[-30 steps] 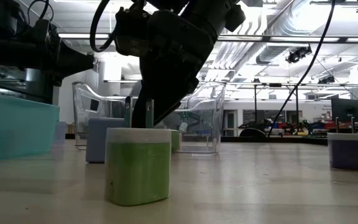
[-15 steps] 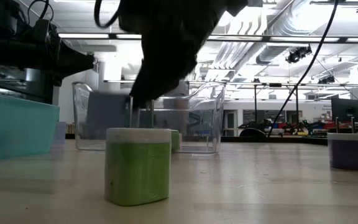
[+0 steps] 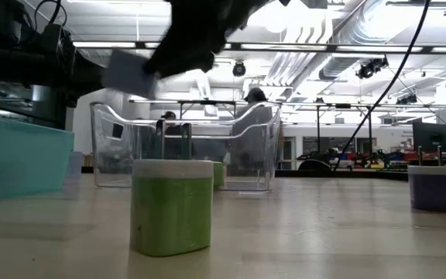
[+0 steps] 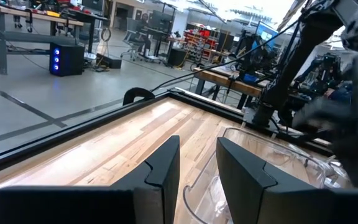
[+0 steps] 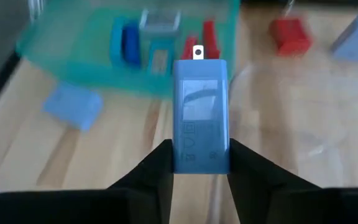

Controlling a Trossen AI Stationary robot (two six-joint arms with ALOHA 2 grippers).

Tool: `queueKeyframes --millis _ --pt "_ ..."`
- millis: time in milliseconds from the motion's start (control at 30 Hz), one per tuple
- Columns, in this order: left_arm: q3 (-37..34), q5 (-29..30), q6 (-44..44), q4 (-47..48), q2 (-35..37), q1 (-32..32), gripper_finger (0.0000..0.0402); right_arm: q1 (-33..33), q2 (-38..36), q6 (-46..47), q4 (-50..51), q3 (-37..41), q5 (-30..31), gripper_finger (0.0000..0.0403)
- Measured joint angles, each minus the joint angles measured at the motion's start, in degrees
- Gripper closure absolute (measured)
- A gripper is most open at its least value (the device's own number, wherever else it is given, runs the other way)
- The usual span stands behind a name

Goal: Pick & Place Office items
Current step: Put the middle right blue charger adapter into the transparent bin

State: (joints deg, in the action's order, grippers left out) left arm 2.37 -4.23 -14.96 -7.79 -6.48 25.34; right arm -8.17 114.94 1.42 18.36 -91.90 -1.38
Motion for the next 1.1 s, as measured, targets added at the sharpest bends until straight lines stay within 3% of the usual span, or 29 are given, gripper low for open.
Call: queueKeyframes --millis 467,1100 --pt "0.00 -0.02 0.00 0.00 0.00 -0.02 0.0299 9.11 1.19 -0.19 3.92 0.05 2.94 0.0292" --pt "0.00 -0.02 0.00 0.00 0.00 -0.02 0.0299 8.18 5.49 0.46 5.42 0.02 2.39 0.0292"
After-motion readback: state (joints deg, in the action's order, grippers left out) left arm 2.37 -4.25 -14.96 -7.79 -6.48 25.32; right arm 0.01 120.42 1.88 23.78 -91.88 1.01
